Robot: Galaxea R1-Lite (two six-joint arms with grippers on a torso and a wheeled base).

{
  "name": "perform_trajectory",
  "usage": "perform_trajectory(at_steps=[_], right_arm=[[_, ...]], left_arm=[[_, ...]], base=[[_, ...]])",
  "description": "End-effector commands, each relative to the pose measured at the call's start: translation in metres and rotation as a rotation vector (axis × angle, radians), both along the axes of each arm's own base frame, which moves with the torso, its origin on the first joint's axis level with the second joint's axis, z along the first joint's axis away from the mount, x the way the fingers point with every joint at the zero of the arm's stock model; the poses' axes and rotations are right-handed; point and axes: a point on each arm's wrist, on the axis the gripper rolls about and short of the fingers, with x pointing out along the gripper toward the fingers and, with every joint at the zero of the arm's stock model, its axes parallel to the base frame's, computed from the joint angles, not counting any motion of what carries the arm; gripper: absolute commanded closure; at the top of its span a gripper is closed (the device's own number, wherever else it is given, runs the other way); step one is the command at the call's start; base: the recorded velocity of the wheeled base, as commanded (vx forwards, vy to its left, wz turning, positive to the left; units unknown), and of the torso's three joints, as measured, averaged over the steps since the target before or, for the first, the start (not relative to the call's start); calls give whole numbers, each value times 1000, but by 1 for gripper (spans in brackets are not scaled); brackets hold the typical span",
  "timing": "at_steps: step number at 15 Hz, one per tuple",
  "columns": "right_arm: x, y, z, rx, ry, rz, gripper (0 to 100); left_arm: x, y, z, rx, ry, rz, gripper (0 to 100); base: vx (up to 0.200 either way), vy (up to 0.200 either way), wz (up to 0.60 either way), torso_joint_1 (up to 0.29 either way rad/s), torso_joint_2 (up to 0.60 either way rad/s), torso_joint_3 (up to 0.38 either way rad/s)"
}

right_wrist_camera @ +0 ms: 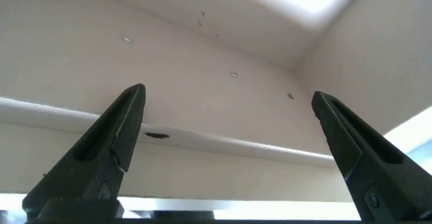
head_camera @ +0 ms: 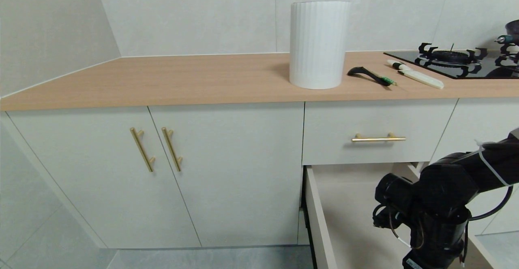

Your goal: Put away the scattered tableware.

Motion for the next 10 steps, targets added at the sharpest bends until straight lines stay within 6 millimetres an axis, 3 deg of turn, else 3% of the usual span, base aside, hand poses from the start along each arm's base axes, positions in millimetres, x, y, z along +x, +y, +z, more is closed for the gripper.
perform_trajectory(at_steps=[1, 7, 10], right_arm=[[-3, 5, -4, -9, 16, 25, 0], [-2, 5, 0, -3, -8, 20, 0], [-4, -1, 23, 32, -96, 1, 0]], left_arm=[[0, 0, 0, 0, 1, 0, 0], [0, 0, 0, 0, 1, 0, 0], [0, 0, 0, 0, 1, 0, 0]], base=[[0, 0, 0, 0, 0, 0], [0, 0, 0, 0, 0, 0], [0, 0, 0, 0, 0, 0]])
